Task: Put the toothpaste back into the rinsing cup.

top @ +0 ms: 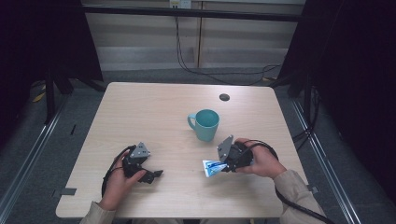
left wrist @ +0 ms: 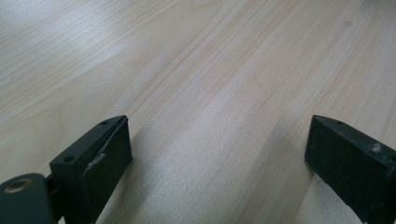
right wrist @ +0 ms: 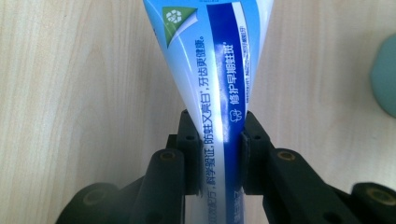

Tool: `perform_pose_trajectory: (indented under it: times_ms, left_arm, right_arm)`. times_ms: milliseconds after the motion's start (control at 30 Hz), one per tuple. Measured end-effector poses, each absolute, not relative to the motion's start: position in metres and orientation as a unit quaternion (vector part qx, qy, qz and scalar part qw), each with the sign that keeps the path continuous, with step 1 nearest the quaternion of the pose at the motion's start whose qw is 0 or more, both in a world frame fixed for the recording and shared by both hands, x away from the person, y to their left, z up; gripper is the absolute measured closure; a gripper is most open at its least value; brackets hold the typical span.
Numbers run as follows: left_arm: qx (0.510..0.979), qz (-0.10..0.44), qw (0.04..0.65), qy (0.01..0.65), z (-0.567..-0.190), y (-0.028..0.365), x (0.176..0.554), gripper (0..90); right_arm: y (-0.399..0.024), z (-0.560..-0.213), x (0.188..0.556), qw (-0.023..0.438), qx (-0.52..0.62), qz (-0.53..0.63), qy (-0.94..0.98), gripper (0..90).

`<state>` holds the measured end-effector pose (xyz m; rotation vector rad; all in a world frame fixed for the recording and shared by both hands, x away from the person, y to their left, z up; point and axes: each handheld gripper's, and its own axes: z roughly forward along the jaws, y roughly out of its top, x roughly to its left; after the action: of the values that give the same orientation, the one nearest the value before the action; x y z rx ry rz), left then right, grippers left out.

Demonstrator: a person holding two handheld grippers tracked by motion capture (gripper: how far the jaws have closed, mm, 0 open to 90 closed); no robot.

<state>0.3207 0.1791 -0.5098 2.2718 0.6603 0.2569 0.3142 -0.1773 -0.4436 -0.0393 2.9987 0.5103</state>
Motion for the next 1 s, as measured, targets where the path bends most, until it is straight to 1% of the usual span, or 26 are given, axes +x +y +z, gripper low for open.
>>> perform_pose_trajectory:
  times_ms: [433,633,1000]
  left_arm:
    - [0.886,0.099,0.372,0.259,-0.51,0.179,0.321,6.8]
    - [0.886,0.099,0.372,0.259,-0.51,0.179,0.321,6.7]
    - [0.886,0.099,0.372,0.259,-0.51,0.179,0.321,6.7]
  right_arm:
    - [-0.198,-0.411,0.319,0.073,0.05,0.264,0.96,74.5]
    - [-0.203,-0.406,0.321,0.072,0.082,0.308,0.945,74.4]
    - [-0.208,-0.406,0.324,0.082,0.132,0.343,0.926,74.4]
